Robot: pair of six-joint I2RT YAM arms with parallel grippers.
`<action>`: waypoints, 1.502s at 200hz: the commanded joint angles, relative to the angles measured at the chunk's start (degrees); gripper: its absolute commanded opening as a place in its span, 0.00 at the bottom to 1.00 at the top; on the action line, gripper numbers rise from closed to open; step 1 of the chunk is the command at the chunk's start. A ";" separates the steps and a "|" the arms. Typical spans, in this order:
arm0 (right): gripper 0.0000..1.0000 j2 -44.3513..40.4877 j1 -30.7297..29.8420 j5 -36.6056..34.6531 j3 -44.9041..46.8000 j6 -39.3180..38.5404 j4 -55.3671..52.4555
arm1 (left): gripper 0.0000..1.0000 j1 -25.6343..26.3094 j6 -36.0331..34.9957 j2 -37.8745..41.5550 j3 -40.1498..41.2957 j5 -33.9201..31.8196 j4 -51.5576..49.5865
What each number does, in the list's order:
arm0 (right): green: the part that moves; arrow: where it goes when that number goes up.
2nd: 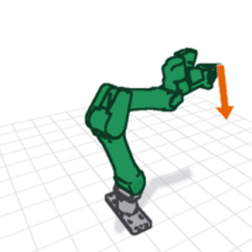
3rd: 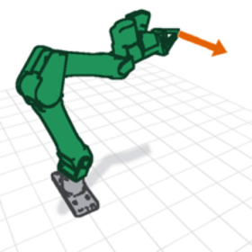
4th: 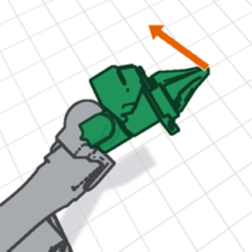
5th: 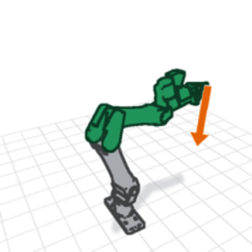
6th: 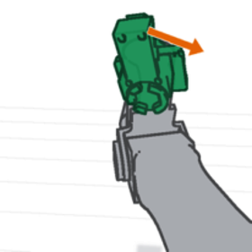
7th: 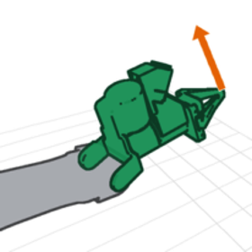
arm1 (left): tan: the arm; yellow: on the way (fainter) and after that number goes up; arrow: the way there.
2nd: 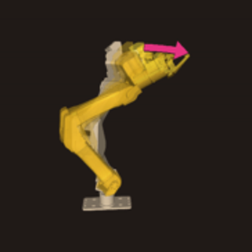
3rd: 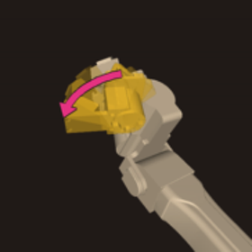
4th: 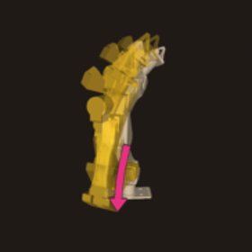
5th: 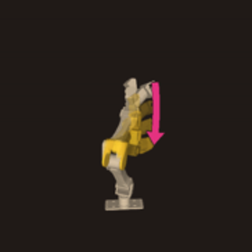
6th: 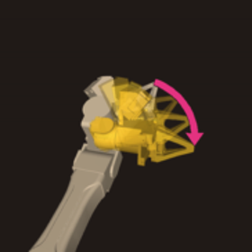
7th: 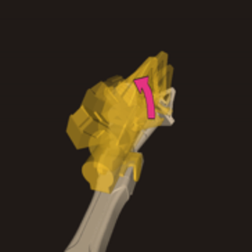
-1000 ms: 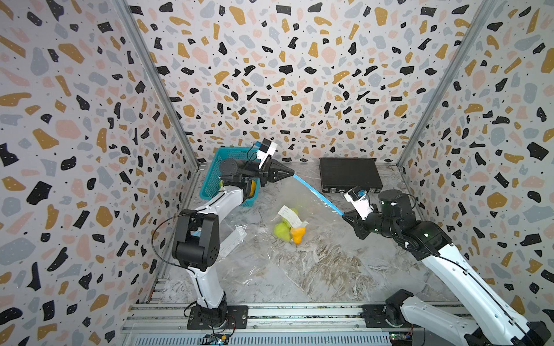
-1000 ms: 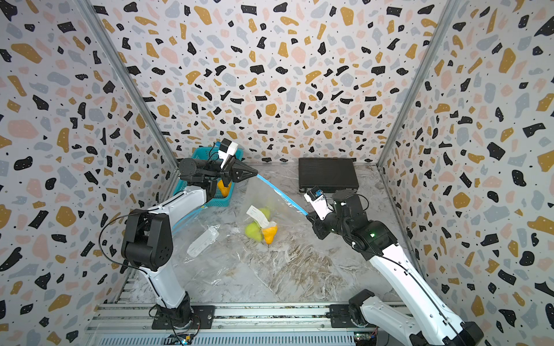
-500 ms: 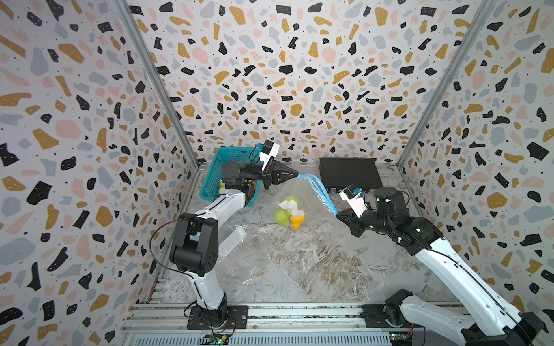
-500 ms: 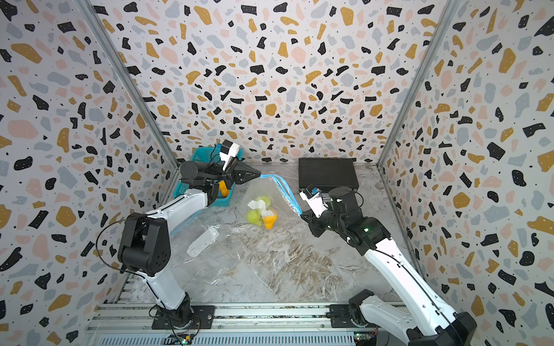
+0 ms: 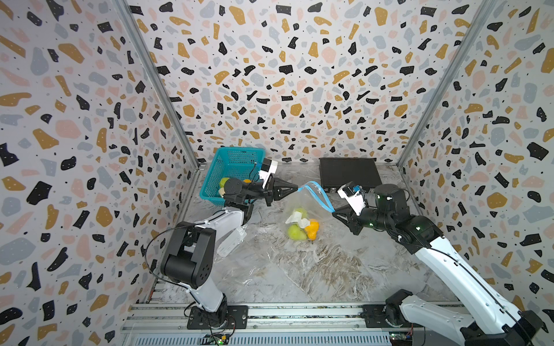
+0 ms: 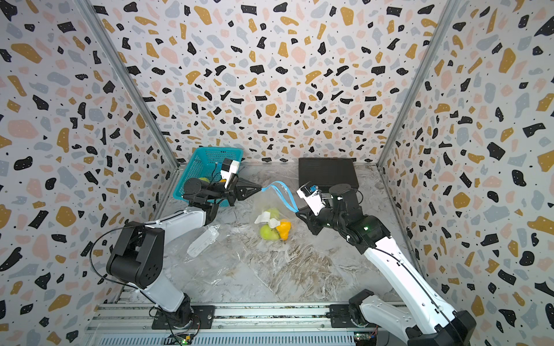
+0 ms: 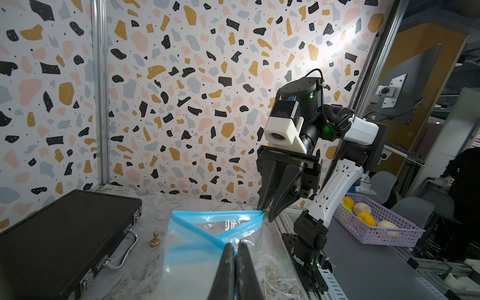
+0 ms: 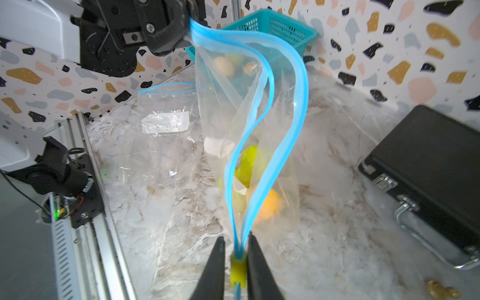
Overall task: Open the zip-top bag and take out the pear
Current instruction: Unzip the zipper on the zipper food storage bag, then adjust the zipper food storage bag at the center of the board.
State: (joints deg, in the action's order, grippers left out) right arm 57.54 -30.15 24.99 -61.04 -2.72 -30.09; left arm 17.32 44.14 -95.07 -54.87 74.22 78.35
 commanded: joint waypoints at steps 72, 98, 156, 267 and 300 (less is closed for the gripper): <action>0.68 1.47 0.09 -6.16 -10.84 2.43 -10.04 | 0.00 1.04 -1.78 1.39 1.43 -1.10 2.51; 0.68 8.29 0.18 -6.59 -15.00 1.55 -13.09 | 0.00 1.30 -1.78 1.12 1.48 -0.92 2.59; 0.61 14.56 1.62 -8.00 -16.18 2.72 -11.67 | 0.00 1.33 -1.22 0.54 0.65 0.22 2.51; 0.45 16.44 2.64 1.06 -13.93 1.05 -8.32 | 0.00 1.40 -0.78 -0.65 -0.42 0.89 2.54; 0.39 17.21 2.91 1.75 -13.95 0.70 -8.32 | 0.00 1.40 -0.59 -0.72 -0.67 1.12 2.52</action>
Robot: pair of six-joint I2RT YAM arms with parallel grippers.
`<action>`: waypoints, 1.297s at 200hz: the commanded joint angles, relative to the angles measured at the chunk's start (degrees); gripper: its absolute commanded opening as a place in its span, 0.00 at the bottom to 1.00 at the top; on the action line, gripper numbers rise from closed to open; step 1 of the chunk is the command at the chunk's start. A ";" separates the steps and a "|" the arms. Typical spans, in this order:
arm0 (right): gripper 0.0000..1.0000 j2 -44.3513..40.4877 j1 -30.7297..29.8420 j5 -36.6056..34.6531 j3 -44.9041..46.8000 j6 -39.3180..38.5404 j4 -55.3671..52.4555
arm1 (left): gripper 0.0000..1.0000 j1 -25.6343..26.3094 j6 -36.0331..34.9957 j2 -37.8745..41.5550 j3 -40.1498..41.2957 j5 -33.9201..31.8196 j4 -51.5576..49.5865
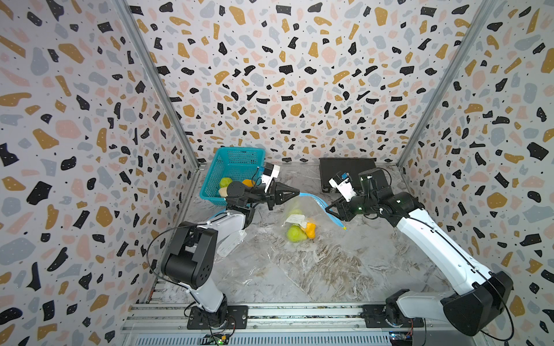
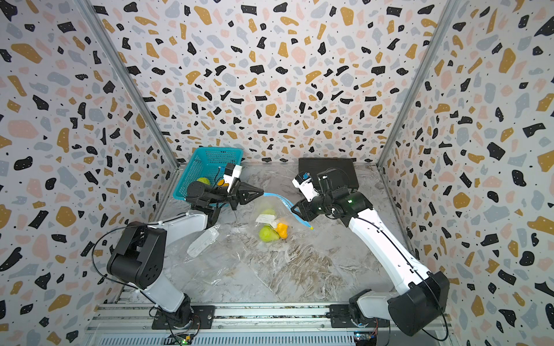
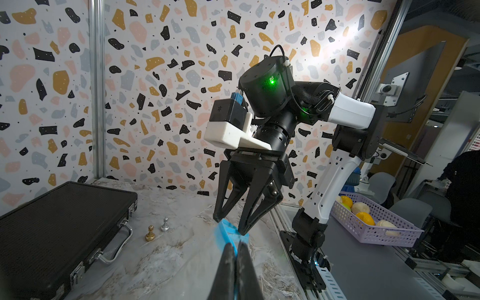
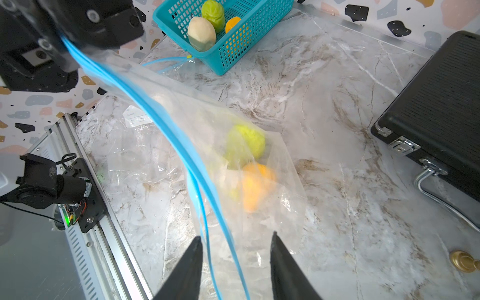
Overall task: Open the zip-top bag and take out the pear
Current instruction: Adjust the zipper food storage bag at the center of the board.
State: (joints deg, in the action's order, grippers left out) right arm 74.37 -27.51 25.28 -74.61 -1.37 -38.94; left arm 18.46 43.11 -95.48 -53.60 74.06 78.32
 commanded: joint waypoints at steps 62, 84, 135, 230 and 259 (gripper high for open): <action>0.36 -0.02 3.07 3.40 -0.29 1.04 1.31 | 0.00 0.27 0.74 -0.50 -1.80 1.79 2.54; 0.37 -1.05 4.45 4.20 0.17 1.37 1.72 | 0.00 0.27 0.69 -0.49 -1.85 1.79 2.56; 0.38 -0.14 5.10 7.79 0.93 1.46 2.20 | 0.00 0.26 0.75 -0.79 -2.12 1.74 2.58; 0.35 1.62 5.10 13.26 3.77 2.99 5.34 | 0.00 0.36 1.13 -1.26 -2.82 1.83 2.58; 0.30 2.48 5.12 12.94 3.57 2.84 5.54 | 0.00 0.45 1.41 -1.25 -2.93 1.97 2.56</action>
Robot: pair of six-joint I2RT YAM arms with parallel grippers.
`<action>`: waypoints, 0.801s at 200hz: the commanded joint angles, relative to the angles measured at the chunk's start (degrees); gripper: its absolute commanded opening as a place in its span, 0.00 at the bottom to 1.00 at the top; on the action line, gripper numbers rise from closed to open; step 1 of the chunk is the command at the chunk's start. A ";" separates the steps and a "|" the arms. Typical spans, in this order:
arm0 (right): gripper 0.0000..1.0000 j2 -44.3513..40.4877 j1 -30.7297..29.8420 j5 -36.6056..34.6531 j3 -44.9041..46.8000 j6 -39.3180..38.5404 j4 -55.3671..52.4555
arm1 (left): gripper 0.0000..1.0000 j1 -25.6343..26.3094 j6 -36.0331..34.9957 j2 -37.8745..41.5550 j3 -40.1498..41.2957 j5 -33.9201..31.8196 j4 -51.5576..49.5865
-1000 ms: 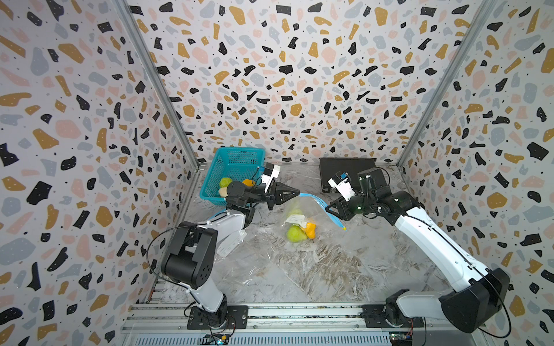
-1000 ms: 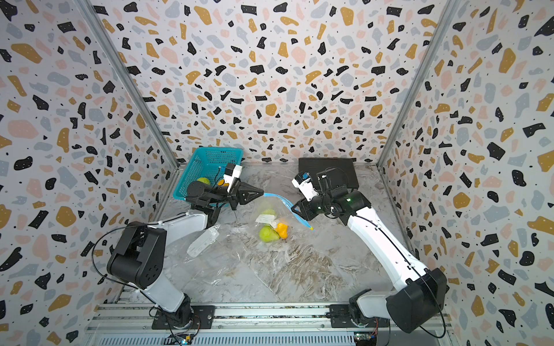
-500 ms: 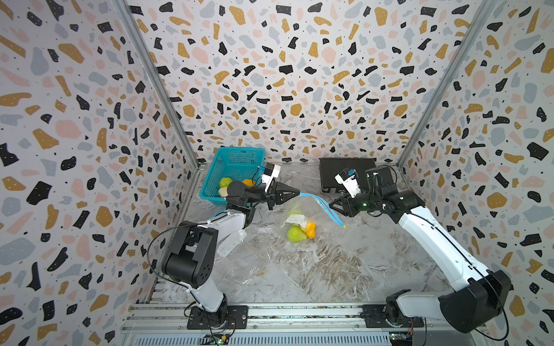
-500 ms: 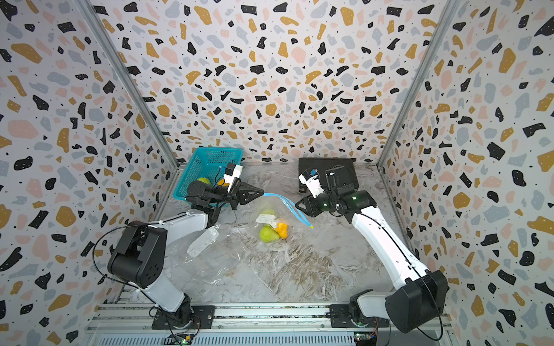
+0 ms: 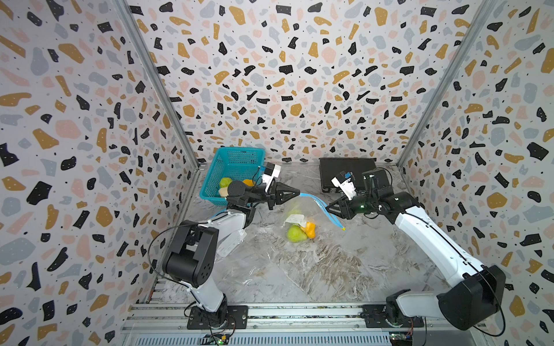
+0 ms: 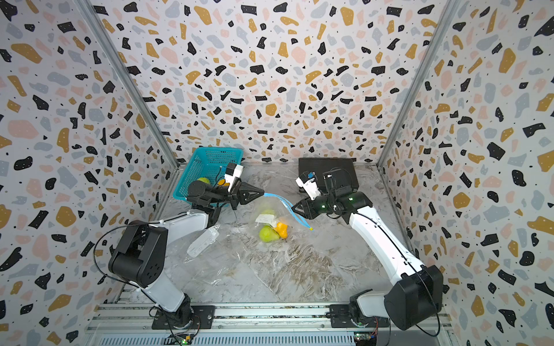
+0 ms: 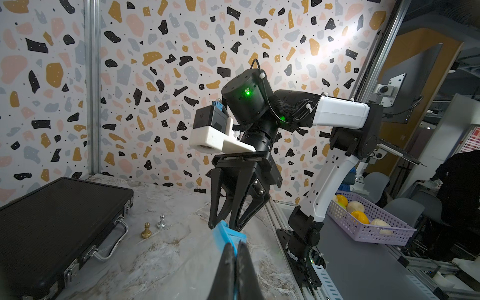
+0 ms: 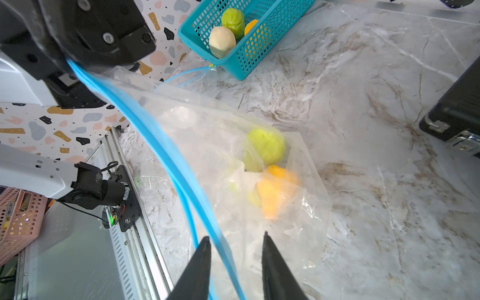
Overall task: Open the zip-top bag and take out the pear
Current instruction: Adjust the zipper food storage bag at the center of the board.
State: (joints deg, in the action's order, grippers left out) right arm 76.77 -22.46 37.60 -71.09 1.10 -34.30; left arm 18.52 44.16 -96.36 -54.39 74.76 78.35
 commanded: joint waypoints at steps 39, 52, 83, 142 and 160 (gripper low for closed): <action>0.00 1.43 -0.59 3.98 0.38 1.89 3.26 | 0.00 0.62 0.55 -1.08 -2.84 1.09 2.55; 0.00 1.26 -0.99 0.72 0.10 3.25 4.56 | 0.00 0.64 0.64 -1.75 -4.19 0.71 2.55; 0.00 1.09 0.30 -35.21 -9.29 8.65 3.75 | 0.23 -1.11 5.51 -4.97 -15.38 -3.47 2.61; 0.00 2.61 -0.48 -47.33 -24.75 3.19 1.26 | 0.68 -2.79 11.12 -2.32 -21.67 -13.80 2.55; 0.00 -1.28 -4.02 -50.68 -18.32 3.47 2.92 | 0.70 -2.63 11.91 4.27 -14.43 -19.12 0.03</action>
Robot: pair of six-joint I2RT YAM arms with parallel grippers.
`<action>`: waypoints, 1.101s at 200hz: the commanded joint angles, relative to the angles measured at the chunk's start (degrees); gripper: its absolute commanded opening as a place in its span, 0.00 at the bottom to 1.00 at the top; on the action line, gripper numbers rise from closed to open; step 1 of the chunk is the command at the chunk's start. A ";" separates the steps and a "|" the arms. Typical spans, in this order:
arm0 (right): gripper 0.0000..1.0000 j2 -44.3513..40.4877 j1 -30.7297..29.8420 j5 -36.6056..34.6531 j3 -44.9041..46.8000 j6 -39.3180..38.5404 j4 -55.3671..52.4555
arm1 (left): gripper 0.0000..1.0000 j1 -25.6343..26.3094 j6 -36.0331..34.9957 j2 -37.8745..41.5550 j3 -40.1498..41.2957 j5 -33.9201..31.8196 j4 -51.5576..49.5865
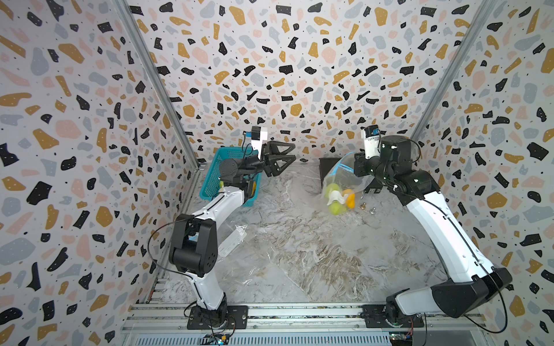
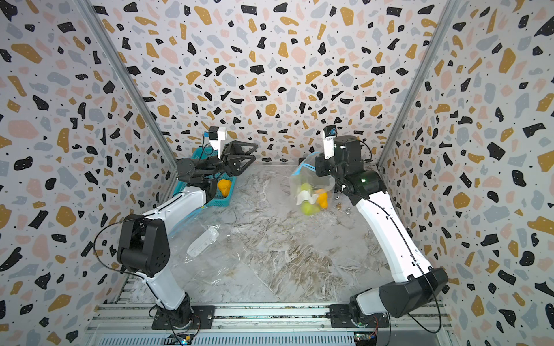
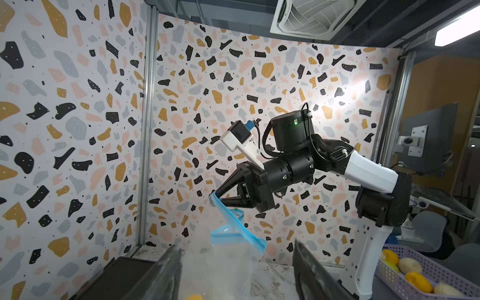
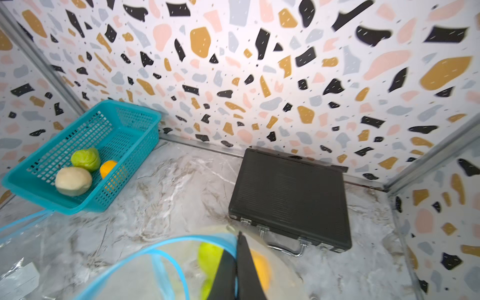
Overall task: Open the zip-top bag and take out the pear
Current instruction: Adjust the zipper food storage bag at the center of the board.
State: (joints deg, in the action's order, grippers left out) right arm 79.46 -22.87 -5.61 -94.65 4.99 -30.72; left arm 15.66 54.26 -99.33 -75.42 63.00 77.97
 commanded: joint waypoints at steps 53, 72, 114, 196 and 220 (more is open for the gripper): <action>0.00 -11.68 -11.91 -6.92 28.44 20.04 0.68 | 0.77 11.67 -10.54 35.37 27.89 -19.90 -45.17; 0.00 -11.87 -14.40 -5.12 31.60 23.37 0.58 | 0.81 17.24 -16.16 45.40 30.40 -28.97 -62.77; 0.00 -13.47 -14.57 -0.64 33.86 25.60 2.26 | 0.72 28.09 -1.15 51.53 39.97 -38.80 -61.08; 0.00 -18.17 -14.57 2.26 37.13 28.36 1.99 | 0.35 35.84 20.04 22.46 40.59 -43.07 -18.11; 0.00 -19.15 -14.57 1.98 37.00 28.01 1.29 | 0.29 35.82 21.96 18.16 41.15 -44.69 -19.02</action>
State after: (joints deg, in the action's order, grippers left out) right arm 62.24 -37.41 -3.46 -57.41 32.40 -28.93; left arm 51.18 71.46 -79.11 -33.39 20.10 48.38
